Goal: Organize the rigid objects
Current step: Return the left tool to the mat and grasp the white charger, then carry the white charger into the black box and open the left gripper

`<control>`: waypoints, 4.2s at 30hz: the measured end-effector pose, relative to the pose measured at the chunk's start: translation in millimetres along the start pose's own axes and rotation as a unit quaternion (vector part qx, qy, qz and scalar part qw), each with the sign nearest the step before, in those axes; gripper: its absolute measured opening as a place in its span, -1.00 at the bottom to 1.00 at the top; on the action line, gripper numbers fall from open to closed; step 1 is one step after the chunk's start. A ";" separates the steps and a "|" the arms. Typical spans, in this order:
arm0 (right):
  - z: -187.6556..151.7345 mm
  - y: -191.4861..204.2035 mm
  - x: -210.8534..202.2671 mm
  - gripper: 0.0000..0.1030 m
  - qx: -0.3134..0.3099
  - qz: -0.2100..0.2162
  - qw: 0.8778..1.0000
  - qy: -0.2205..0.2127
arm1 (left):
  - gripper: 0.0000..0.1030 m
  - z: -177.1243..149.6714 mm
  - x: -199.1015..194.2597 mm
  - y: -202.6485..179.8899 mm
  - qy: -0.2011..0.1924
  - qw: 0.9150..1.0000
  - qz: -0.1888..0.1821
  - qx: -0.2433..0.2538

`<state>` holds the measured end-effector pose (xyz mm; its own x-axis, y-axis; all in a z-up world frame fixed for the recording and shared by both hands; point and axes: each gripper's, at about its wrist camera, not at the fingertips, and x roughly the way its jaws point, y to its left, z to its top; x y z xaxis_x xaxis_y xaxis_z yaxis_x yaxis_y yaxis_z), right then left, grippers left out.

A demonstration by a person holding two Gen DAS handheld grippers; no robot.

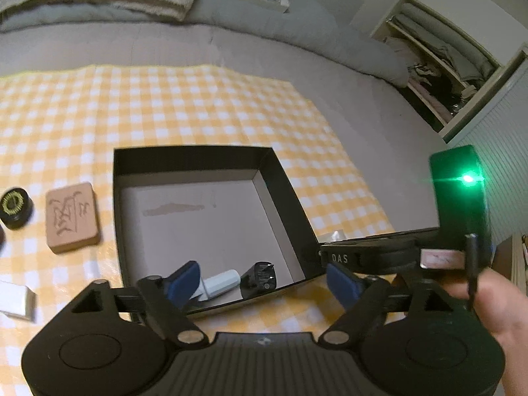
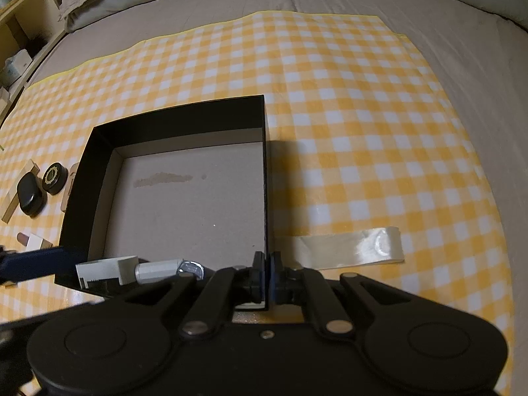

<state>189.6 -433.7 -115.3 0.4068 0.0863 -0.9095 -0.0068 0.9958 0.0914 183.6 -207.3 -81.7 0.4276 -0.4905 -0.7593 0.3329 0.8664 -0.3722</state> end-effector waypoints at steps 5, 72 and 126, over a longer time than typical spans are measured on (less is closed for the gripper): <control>-0.1 -2.0 0.9 -0.93 -0.007 0.001 1.000 -0.001 | 0.86 -4.5 -16.5 1.3 -0.015 1.000 0.003 0.017; 8.0 0.8 9.9 -0.93 -0.002 -0.023 1.000 0.007 | 0.01 -44.4 -96.1 209.2 0.027 0.976 0.190 -0.102; 1.6 -10.4 -14.1 -0.93 0.018 0.021 1.000 -0.008 | -0.46 29.8 106.5 20.6 0.089 0.993 -0.054 0.061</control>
<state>185.5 -445.3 -102.8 0.4218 0.1268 -0.8978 0.0089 0.9895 0.1440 261.0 -244.4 -154.3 0.2322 -0.5461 -0.8049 0.4726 0.7866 -0.3974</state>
